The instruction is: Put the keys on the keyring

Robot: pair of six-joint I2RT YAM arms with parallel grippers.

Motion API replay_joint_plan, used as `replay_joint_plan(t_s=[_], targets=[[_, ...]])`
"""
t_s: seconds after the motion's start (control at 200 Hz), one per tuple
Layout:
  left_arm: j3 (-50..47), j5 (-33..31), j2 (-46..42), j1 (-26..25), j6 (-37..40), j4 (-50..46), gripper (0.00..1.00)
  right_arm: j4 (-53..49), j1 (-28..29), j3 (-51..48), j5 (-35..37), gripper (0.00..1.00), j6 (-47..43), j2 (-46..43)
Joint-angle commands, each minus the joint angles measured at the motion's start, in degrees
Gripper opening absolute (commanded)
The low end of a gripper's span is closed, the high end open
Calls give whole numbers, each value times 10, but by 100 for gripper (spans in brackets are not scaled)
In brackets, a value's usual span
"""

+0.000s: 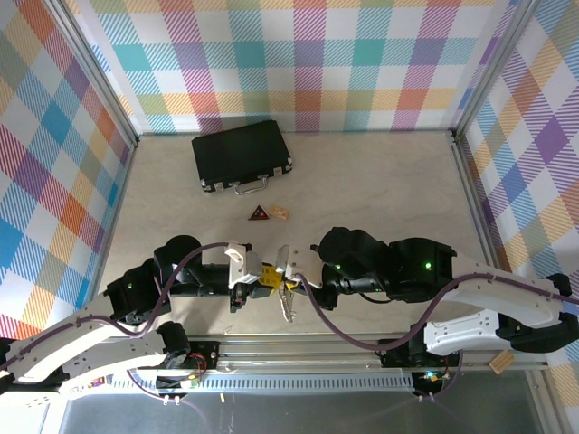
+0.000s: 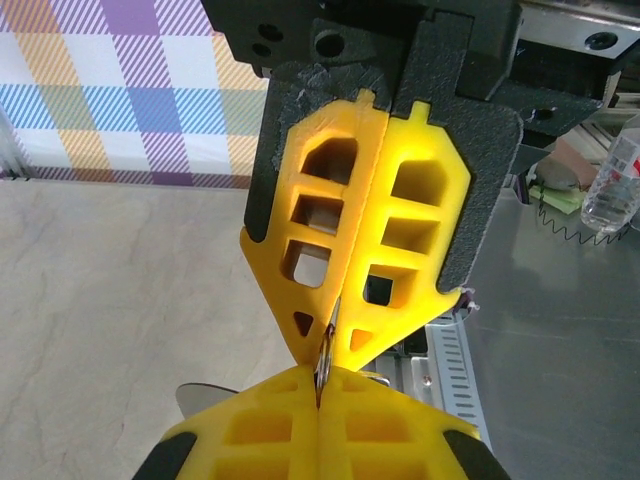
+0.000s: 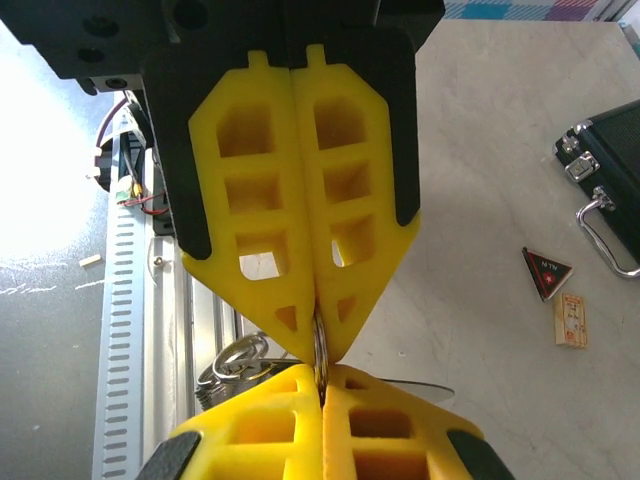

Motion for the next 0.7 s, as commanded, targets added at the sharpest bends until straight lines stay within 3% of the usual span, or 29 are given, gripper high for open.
replay_joint_plan(t_s=[0.0,0.16,0.695], targets=[[0,28,-19,-2,-20,69,0,23,2,3,2,2,11,-10],[-7,75,-20,-2,-46,119,0,100,3,-50,-12,20,26,-58],[-42,112,-8,-2,-97,230,0,178,2,-108,-64,30,35,-122]])
